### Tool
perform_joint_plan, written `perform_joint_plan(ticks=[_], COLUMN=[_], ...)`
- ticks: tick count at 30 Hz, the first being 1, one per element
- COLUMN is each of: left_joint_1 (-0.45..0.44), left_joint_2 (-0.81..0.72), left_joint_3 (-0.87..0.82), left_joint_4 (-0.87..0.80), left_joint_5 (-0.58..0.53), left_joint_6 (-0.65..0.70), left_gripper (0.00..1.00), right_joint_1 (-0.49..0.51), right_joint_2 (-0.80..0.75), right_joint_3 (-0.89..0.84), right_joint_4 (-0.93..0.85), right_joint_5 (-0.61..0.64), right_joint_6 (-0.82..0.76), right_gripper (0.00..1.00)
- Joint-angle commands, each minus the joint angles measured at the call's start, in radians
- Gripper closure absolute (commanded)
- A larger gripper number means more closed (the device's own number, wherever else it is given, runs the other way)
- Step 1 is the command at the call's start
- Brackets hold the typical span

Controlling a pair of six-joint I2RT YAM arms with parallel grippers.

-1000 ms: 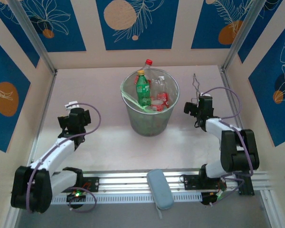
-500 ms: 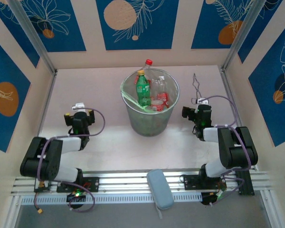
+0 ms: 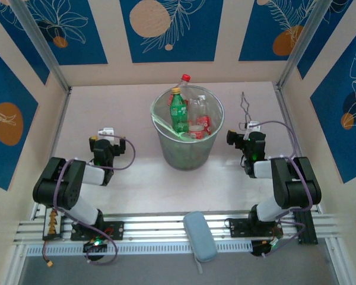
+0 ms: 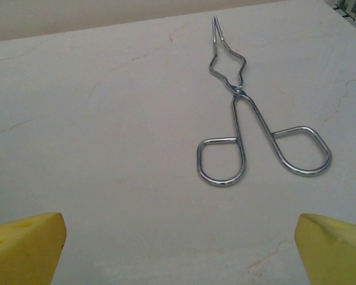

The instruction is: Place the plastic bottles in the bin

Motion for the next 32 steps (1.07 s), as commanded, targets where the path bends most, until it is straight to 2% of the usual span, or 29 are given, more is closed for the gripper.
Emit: perform_joint_plan(ticks=[1, 32], left_joint_1=[0.006, 0.006], left_joint_2=[0.007, 0.007], left_joint_3=[0.002, 0.008], left_joint_4=[0.072, 0.056], left_joint_5=[0.025, 0.025], left_joint_6=[0.022, 0.015], left_gripper=[0.0, 0.0], right_joint_1=[0.0, 0.003], right_joint_2=[0.001, 0.001], right_joint_3=[-0.003, 0.002], right_joint_4=[0.043, 0.031], right_joint_5=[-0.007, -0.007], right_joint_6=[-0.007, -0.01], right_gripper=[0.01, 0.01])
